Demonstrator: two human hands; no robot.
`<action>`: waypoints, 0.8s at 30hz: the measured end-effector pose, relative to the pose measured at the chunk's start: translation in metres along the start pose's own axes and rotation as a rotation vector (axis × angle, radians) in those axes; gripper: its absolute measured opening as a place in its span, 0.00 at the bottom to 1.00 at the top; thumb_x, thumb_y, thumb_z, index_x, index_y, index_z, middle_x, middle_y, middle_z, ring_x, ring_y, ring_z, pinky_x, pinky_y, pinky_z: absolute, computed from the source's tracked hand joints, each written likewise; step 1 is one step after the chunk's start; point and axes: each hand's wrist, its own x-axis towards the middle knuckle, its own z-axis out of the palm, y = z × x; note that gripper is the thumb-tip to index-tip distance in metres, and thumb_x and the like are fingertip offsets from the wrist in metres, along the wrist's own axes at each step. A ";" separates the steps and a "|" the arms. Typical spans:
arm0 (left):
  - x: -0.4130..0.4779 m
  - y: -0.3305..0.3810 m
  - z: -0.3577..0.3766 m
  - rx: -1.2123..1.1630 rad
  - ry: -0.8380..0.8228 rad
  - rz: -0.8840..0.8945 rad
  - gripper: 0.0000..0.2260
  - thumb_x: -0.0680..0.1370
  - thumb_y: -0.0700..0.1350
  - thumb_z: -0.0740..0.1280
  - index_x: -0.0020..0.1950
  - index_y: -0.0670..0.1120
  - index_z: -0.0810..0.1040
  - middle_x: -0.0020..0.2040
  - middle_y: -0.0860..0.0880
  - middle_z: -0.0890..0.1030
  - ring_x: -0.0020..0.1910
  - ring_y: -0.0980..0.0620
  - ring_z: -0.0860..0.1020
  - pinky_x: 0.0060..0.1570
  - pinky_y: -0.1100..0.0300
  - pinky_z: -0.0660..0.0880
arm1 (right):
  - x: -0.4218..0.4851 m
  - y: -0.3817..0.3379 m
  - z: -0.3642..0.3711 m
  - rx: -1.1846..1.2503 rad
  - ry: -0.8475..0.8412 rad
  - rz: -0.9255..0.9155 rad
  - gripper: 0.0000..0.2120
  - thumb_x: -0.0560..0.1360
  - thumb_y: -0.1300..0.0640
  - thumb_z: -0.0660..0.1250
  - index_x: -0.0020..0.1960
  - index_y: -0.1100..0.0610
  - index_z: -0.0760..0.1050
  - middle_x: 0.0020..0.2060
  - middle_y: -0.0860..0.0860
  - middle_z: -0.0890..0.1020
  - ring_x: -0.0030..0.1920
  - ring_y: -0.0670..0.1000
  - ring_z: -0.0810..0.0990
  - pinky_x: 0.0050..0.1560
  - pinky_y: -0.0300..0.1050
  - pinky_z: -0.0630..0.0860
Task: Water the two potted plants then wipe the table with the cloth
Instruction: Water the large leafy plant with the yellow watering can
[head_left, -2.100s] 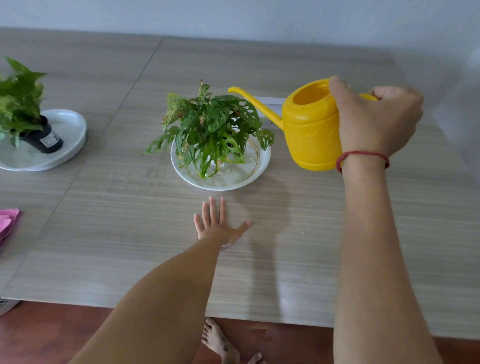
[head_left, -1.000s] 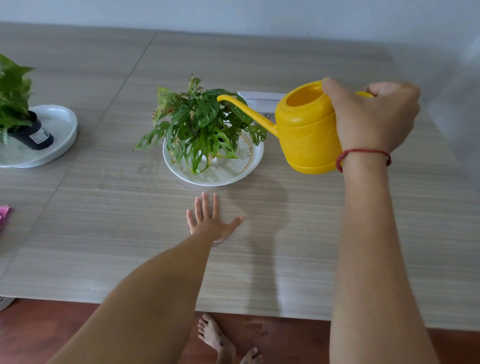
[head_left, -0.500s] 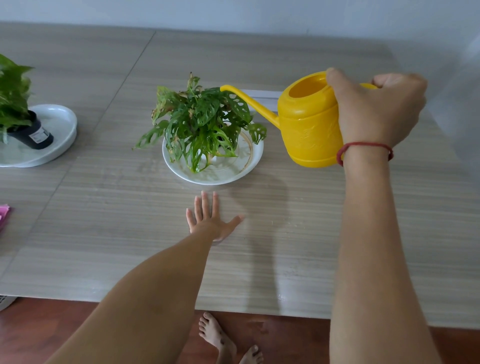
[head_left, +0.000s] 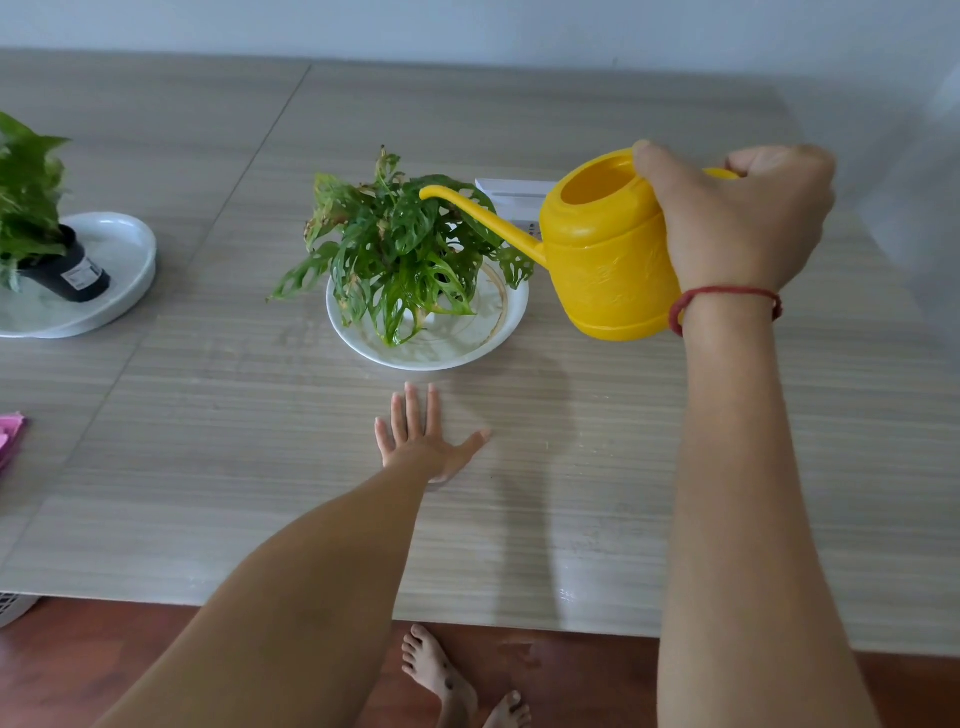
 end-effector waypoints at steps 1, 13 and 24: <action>0.000 0.000 0.000 0.001 0.000 0.001 0.48 0.68 0.80 0.44 0.73 0.54 0.25 0.71 0.49 0.21 0.72 0.49 0.24 0.71 0.44 0.30 | 0.000 0.002 0.000 -0.003 -0.003 0.001 0.23 0.61 0.40 0.74 0.27 0.57 0.69 0.30 0.48 0.70 0.29 0.49 0.69 0.31 0.39 0.64; 0.002 -0.001 0.001 -0.002 0.005 0.007 0.49 0.68 0.79 0.45 0.74 0.54 0.25 0.71 0.49 0.21 0.72 0.49 0.24 0.71 0.44 0.30 | -0.002 -0.002 0.000 0.017 0.034 0.059 0.19 0.63 0.42 0.74 0.32 0.57 0.73 0.39 0.48 0.73 0.38 0.50 0.72 0.39 0.42 0.68; 0.003 -0.001 0.001 -0.022 0.004 0.008 0.49 0.68 0.79 0.47 0.74 0.54 0.26 0.72 0.50 0.22 0.72 0.49 0.24 0.72 0.44 0.30 | -0.009 -0.018 0.021 0.056 0.014 0.019 0.22 0.63 0.42 0.74 0.28 0.55 0.68 0.38 0.51 0.74 0.39 0.52 0.74 0.39 0.44 0.72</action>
